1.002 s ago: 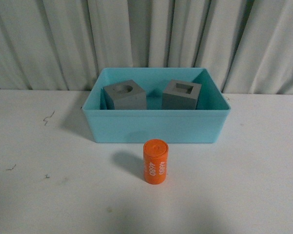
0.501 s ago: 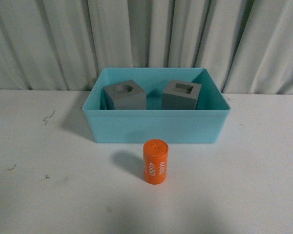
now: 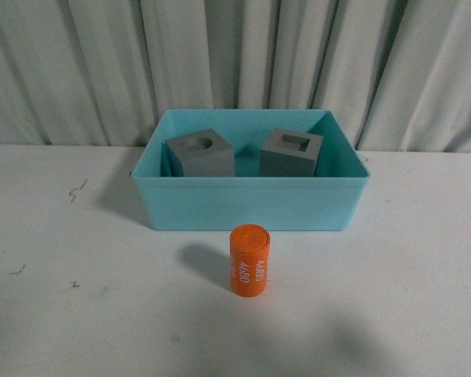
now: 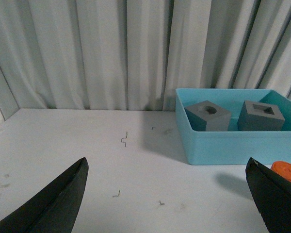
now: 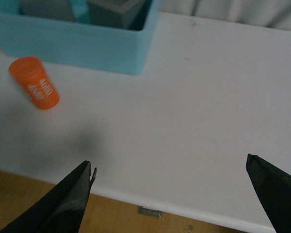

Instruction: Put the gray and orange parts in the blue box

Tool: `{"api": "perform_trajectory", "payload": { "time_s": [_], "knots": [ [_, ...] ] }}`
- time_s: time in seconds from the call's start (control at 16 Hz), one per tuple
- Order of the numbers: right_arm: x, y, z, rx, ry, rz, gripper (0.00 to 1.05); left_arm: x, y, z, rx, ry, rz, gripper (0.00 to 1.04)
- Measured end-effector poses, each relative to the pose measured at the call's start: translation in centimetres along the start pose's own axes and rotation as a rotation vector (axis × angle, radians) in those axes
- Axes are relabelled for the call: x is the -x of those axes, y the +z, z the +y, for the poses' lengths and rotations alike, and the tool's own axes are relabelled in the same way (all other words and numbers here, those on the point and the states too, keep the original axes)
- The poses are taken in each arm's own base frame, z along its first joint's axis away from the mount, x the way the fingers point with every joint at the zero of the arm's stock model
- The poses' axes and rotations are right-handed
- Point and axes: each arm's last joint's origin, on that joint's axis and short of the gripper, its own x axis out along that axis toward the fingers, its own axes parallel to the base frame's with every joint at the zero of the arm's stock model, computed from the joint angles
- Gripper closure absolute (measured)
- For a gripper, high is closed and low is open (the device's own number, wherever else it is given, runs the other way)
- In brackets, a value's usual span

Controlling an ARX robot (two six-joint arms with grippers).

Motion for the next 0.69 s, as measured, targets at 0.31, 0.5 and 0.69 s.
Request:
{"api": "perform_trajectory", "payload": {
  "time_s": [0.31, 0.5, 0.69],
  "knots": [
    [-7.5, 1.4, 3.8, 0.207, 0.370, 0.135, 0.06, 0.0, 0.0, 0.0, 0.000, 0.000, 0.000, 0.07],
    [-12.0, 1.5, 5.6, 0.230, 0.430, 0.142, 0.06, 0.0, 0.0, 0.0, 0.000, 0.000, 0.000, 0.07],
    [-15.7, 1.1, 6.7, 0.226, 0.469, 0.144, 0.06, 0.0, 0.0, 0.0, 0.000, 0.000, 0.000, 0.07]
  ]
}}
